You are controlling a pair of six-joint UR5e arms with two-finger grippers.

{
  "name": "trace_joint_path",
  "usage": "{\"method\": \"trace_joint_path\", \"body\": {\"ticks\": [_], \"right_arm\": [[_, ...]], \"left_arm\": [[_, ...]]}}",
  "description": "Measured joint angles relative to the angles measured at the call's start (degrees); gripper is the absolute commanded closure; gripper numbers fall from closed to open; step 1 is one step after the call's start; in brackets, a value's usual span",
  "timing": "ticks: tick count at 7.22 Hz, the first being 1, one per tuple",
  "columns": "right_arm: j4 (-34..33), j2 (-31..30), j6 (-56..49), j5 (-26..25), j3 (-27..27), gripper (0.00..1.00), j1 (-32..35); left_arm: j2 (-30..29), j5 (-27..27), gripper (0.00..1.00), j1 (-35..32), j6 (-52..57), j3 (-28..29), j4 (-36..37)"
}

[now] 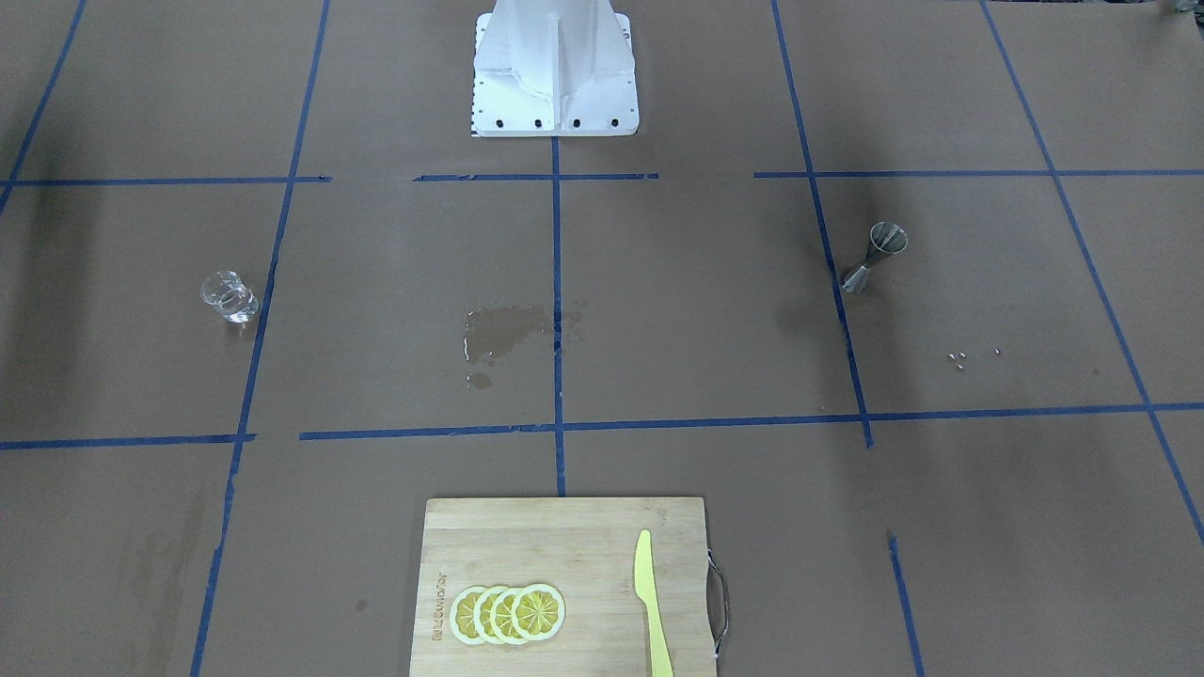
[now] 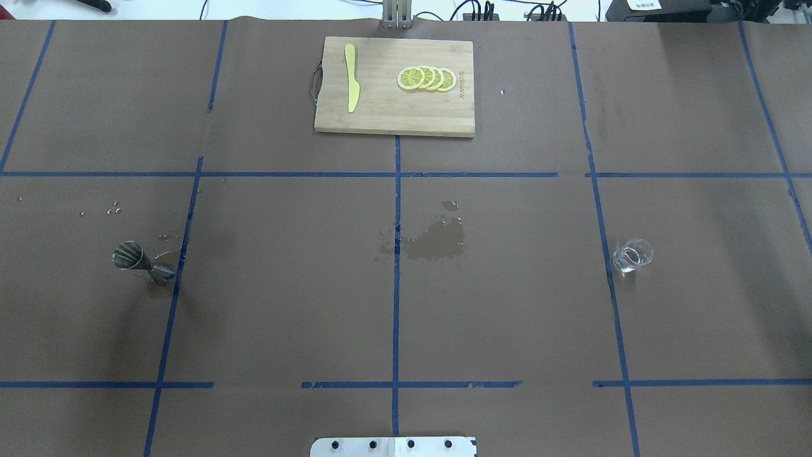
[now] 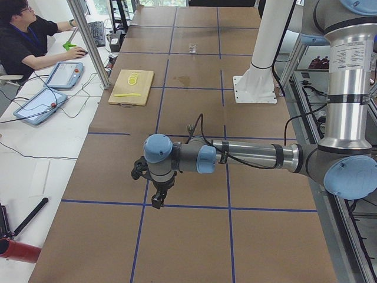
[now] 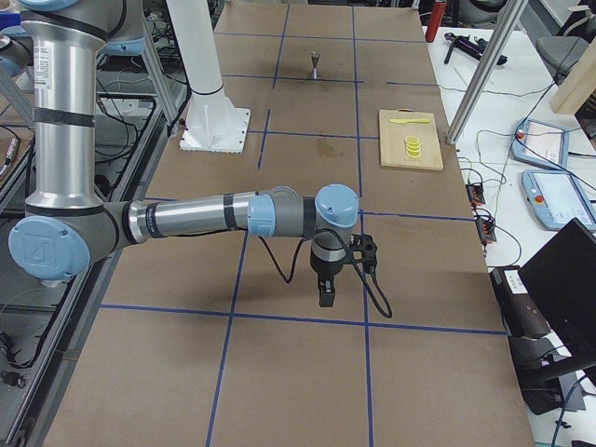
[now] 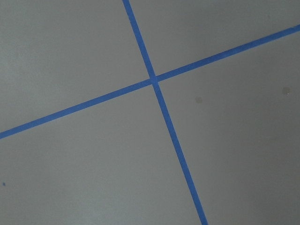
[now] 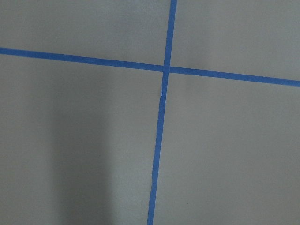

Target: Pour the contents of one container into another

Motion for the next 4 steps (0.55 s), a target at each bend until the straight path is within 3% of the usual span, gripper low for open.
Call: {"method": "trace_joint_path", "body": {"ticks": [4], "right_arm": [[-0.02, 0.00, 0.09, 0.09, 0.20, 0.00, -0.07]], "left_arm": [[-0.64, 0.12, 0.00, 0.14, -0.09, -0.05, 0.00]]}}
